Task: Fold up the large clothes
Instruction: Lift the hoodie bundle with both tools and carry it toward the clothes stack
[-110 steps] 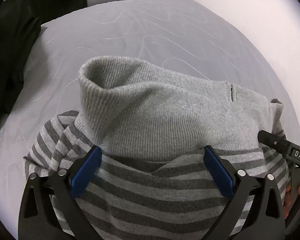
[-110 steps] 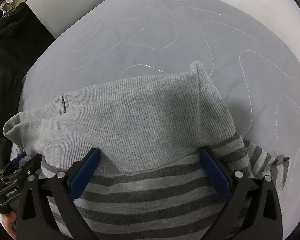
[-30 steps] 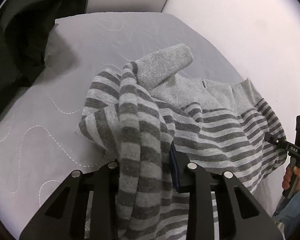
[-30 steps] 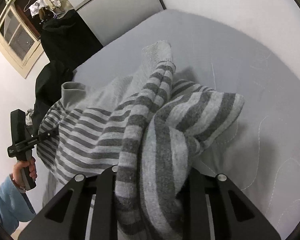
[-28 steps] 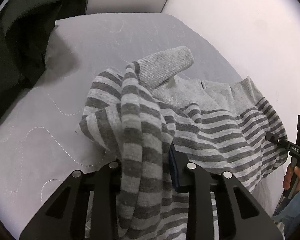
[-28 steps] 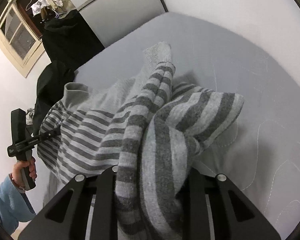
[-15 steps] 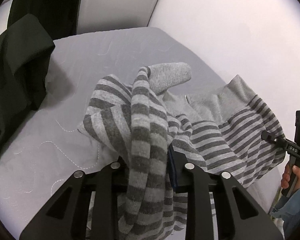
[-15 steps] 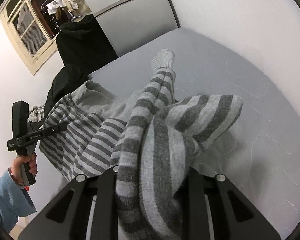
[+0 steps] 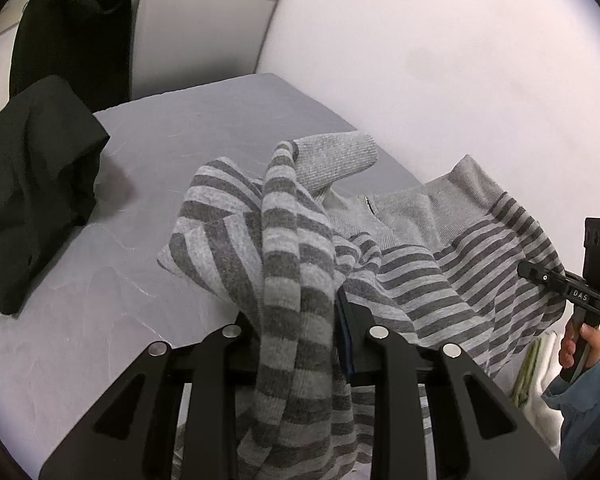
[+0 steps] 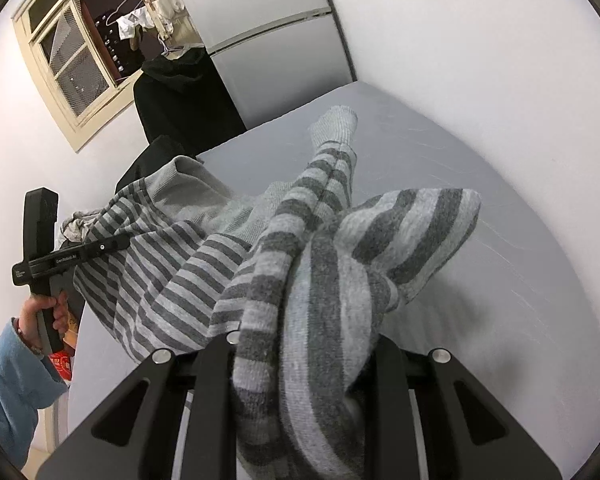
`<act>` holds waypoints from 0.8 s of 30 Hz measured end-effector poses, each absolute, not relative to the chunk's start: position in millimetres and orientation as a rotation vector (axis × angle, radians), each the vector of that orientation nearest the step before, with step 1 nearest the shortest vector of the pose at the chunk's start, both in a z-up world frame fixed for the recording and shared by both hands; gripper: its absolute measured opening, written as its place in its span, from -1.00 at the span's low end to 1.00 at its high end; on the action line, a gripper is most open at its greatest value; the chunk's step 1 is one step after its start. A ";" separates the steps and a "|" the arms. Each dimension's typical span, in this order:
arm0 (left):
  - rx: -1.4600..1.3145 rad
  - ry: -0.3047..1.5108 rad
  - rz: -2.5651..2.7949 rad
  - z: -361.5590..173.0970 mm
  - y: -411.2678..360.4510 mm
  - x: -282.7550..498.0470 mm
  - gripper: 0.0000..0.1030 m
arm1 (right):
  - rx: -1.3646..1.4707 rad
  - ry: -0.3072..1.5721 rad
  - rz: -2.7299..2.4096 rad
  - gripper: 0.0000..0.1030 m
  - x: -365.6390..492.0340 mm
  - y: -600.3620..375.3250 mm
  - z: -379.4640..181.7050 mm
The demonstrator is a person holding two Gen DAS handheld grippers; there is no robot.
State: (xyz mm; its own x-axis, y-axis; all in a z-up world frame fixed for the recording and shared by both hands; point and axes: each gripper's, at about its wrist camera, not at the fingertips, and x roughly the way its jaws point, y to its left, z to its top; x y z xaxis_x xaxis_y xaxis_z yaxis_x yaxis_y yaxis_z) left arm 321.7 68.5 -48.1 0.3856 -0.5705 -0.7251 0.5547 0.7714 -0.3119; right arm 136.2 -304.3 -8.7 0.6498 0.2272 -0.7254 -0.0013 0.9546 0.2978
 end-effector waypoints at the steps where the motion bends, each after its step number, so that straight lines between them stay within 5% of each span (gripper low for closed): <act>1: -0.012 0.932 -0.720 -48.1 66.2 318.3 -0.45 | 0.282 0.858 0.124 -0.60 129.8 -302.5 -6.5; 12: 0.013 0.885 -0.847 -14.0 26.9 278.2 -0.64 | 0.316 0.791 -0.036 -0.61 22.5 -324.5 36.6; 24: 0.162 0.890 -1.154 -1.8 -108.4 222.4 -0.69 | 0.323 0.717 -0.317 -0.61 -110.0 -379.1 89.2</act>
